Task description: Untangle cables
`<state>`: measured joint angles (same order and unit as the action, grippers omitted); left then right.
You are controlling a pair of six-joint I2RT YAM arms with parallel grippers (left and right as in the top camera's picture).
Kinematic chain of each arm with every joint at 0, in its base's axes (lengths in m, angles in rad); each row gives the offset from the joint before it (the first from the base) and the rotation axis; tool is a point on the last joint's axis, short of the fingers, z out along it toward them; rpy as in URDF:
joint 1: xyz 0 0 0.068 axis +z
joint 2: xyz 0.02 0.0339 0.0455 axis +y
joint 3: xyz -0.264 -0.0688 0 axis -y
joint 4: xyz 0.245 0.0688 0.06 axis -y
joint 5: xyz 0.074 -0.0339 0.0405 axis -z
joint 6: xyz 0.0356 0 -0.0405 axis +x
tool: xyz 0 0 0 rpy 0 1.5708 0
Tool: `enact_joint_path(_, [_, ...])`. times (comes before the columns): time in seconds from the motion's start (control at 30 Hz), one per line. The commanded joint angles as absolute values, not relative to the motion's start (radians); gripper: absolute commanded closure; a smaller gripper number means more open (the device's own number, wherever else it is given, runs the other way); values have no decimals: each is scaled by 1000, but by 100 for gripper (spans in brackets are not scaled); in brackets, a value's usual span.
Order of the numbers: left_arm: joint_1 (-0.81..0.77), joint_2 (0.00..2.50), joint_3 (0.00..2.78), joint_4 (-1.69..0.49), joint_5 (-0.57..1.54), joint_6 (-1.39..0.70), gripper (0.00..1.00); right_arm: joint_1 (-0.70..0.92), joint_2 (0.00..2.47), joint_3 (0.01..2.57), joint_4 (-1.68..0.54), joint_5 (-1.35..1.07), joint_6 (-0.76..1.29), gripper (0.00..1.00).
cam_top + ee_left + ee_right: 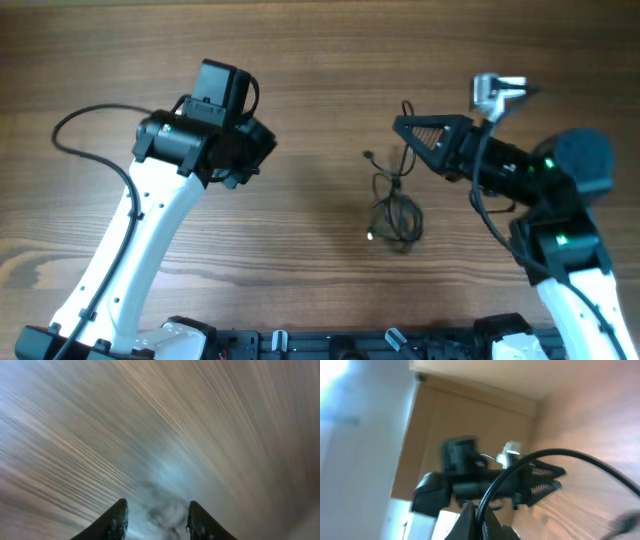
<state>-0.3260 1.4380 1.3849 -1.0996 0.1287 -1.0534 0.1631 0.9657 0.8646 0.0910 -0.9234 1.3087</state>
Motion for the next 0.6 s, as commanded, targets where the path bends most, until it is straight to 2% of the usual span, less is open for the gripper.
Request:
enact_joint_path(0.0, [-323,1448,1391,-1065,365,-864,55,167,1028,876,130,-985,1359,95])
enact_joint_path(0.1, [-323,1448,1391,-1062,365,-864,51,167,1077,876,340,-1060,1495,95])
enact_joint_path(0.27, [-323,1450,1391,-1063,359,-864,45,167,1122,878,945,-1043,1800,95])
enact_joint_path(0.33, [-323,1450,1391,-1066,359,-863,35,167,1122,878,1010,-1016,1821,95])
enact_joint_path(0.4, [-323,1450,1391,-1068,359,-863,31,167,1120,877,971,-1018,1777,95])
enact_joint_path(0.47, [-323,1450,1391,-1068,359,-863,30,167,1120,877,793,-1036,1626,95])
enact_joint_path(0.57, [-323,1452,1391,-1069,359,-863,26,167,1125,877,223,-983,1372,95])
